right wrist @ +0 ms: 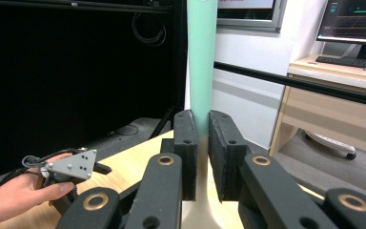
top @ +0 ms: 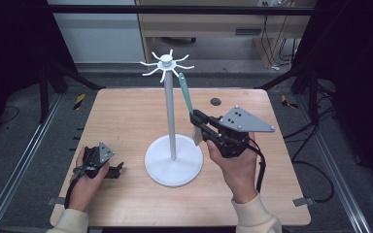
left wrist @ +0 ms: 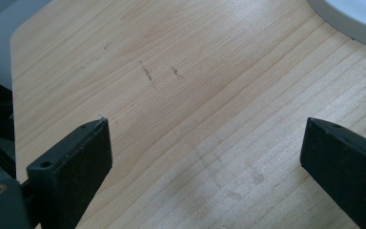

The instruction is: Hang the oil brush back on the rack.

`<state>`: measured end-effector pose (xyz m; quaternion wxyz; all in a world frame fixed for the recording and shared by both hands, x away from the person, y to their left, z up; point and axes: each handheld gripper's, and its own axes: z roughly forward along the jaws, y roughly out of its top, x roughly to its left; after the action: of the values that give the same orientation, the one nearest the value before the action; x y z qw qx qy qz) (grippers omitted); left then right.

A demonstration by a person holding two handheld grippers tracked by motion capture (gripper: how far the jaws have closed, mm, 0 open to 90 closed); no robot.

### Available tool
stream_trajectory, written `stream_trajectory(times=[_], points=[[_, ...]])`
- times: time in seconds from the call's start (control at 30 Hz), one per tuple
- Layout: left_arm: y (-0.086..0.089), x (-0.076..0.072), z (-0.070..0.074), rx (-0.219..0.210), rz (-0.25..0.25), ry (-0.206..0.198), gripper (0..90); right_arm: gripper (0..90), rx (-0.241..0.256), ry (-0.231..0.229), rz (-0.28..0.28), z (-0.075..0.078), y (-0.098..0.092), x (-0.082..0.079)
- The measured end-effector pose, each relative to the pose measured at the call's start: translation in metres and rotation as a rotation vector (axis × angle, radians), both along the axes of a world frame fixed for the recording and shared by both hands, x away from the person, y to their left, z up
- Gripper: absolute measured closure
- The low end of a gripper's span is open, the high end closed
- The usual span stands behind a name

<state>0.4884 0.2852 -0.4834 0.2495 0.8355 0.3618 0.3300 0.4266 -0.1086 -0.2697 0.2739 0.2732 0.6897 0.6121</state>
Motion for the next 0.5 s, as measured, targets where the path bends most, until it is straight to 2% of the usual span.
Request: stream_trajectory(times=[0.2, 0.5], points=[[-0.0026, -0.0001, -0.0010, 0.029, -0.009, -0.003, 2.9, 82.1, 0.002, 0.005, 0.004, -0.0007, 0.0022, 0.0016], [-0.0016, -0.0001, -0.0008, 0.020, -0.004, -0.007, 2.9, 82.1, 0.000, 0.010, 0.008, -0.0012, 0.0065, 0.0058]])
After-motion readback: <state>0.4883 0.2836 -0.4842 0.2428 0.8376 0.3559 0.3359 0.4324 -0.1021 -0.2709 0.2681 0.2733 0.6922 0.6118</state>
